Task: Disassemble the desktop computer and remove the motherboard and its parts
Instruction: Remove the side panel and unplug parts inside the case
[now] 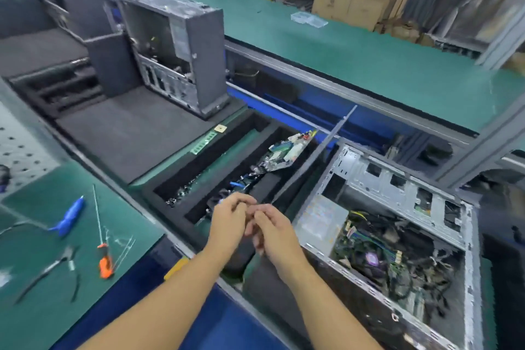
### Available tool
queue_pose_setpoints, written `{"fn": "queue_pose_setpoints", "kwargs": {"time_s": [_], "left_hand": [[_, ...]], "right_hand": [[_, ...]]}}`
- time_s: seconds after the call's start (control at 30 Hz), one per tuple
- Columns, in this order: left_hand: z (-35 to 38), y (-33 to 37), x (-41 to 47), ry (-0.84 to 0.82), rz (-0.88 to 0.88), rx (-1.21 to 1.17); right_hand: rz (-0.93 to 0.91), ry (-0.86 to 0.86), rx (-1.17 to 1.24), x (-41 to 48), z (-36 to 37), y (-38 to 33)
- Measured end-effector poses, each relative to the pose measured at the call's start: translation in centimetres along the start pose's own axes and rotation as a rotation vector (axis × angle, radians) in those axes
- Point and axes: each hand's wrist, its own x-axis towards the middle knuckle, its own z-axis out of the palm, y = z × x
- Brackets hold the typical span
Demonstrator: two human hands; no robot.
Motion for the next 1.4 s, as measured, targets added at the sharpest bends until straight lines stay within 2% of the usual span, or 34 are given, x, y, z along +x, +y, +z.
{"fn": "queue_pose_setpoints", "kwargs": {"time_s": [0.23,0.37,0.47,0.53,0.67,0.83,1.0,1.07,1.13,1.2,1.3,1.33,1.4], "left_hand": [[-14.1,-7.3,0.3,0.166,-0.206,0.027],[-22.8,-13.1,0.2,0.249,-0.363,0.312],[-28.6,-17.4,0.3,0.286,-0.58,0.639],[-31.5,-19.4,0.2,0.268,-0.695,0.758],[-34.6,-22.5,0.9,0.14,-0.805,0.855],[-34.8,-24.8,2.3,0.041,-0.944,0.906],[-34.8,-25.9,2.3,0.057,-0.876,1.054],[-34.8,-25.5,2.6,0.052,-0.877,1.022],[-34.8,-24.7,3.2,0.072,-0.896,0.891],[-34.8,-23.6,3.9,0.154,-0.861,0.597],[-34.8,-21.1,3.9,0.247,-0.701,-0.067],[-34.6,-20.1,3.6,0.197,-0.651,-0.208],[-33.5,-17.6,3.1,-0.005,-0.57,-0.331]], "right_hand": [[0.146,-0.153,-0.124,3.1,13.1,2.9],[0.259,-0.222,-0.178,4.2,19.6,5.1],[0.329,-0.256,-0.205,5.0,23.5,6.8],[0.36,-0.257,-0.242,5.4,25.4,7.7],[0.418,-0.247,-0.273,6.3,28.0,8.8],[0.438,-0.218,-0.27,7.5,29.4,9.5],[0.437,-0.211,-0.265,8.5,29.7,9.9],[0.441,-0.209,-0.272,8.6,29.9,9.9],[0.442,-0.207,-0.278,8.8,30.0,9.7],[0.43,-0.199,-0.276,8.9,29.9,9.2],[0.402,-0.191,-0.24,8.8,29.4,8.1],[0.397,-0.195,-0.222,8.6,29.2,7.6],[0.389,-0.239,-0.189,8.1,28.6,6.9]]}}
